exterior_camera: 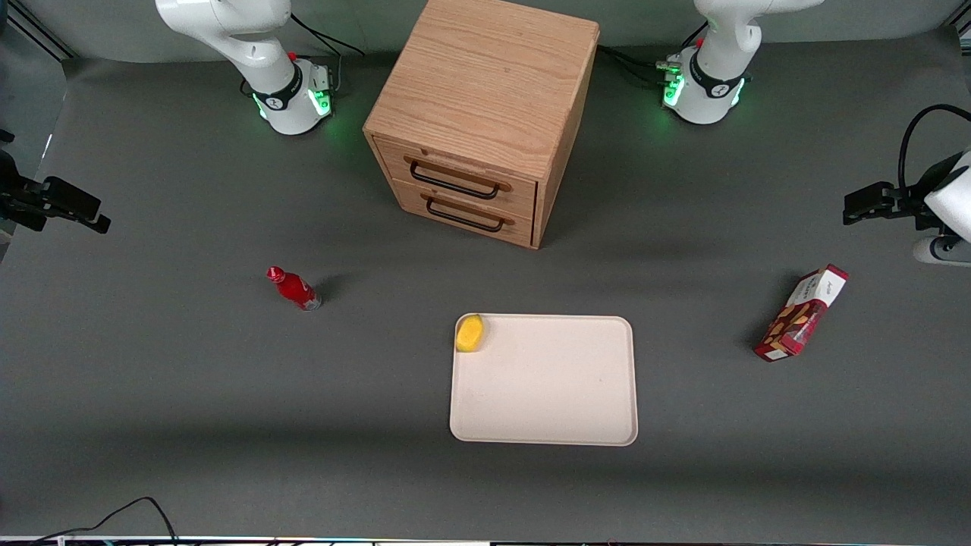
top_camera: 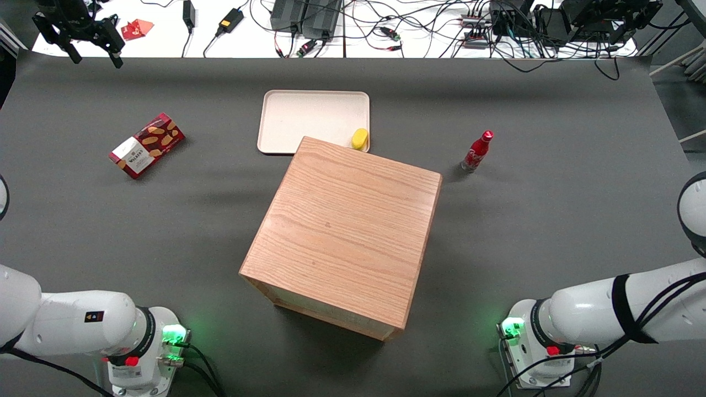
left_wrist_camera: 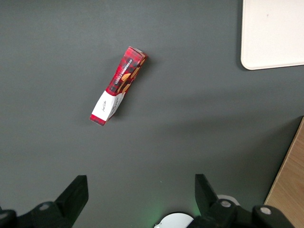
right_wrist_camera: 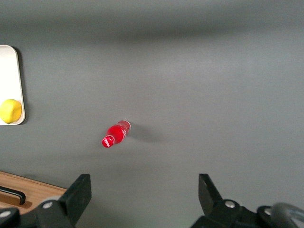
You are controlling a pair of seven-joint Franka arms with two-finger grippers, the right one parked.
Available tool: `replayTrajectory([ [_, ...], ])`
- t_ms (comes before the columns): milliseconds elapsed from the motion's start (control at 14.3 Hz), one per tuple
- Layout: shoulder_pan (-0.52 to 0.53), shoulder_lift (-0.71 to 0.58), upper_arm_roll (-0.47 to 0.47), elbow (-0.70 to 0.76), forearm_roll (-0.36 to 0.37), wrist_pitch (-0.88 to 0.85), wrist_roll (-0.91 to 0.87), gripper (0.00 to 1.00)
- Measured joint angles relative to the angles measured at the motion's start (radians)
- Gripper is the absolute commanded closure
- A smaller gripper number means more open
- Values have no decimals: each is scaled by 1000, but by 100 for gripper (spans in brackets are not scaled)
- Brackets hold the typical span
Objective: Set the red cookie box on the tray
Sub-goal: 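Move the left gripper down over the red tartan shortbread box, then close the left gripper on the end of the shortbread box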
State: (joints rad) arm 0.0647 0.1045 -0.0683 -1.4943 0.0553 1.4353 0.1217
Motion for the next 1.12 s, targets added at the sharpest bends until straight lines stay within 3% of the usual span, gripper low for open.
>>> replayTrajectory([
  [349, -2, 9, 4, 8, 9, -30, 9, 0],
  [558, -2, 63, 35, -25, 52, 33, 206, 0],
  [767, 4, 185, 95, -88, 52, 193, 427, 0],
  [1047, 7, 317, 99, -235, 30, 524, 501, 0],
  [1116, 7, 332, 99, -287, 26, 619, 518, 40],
])
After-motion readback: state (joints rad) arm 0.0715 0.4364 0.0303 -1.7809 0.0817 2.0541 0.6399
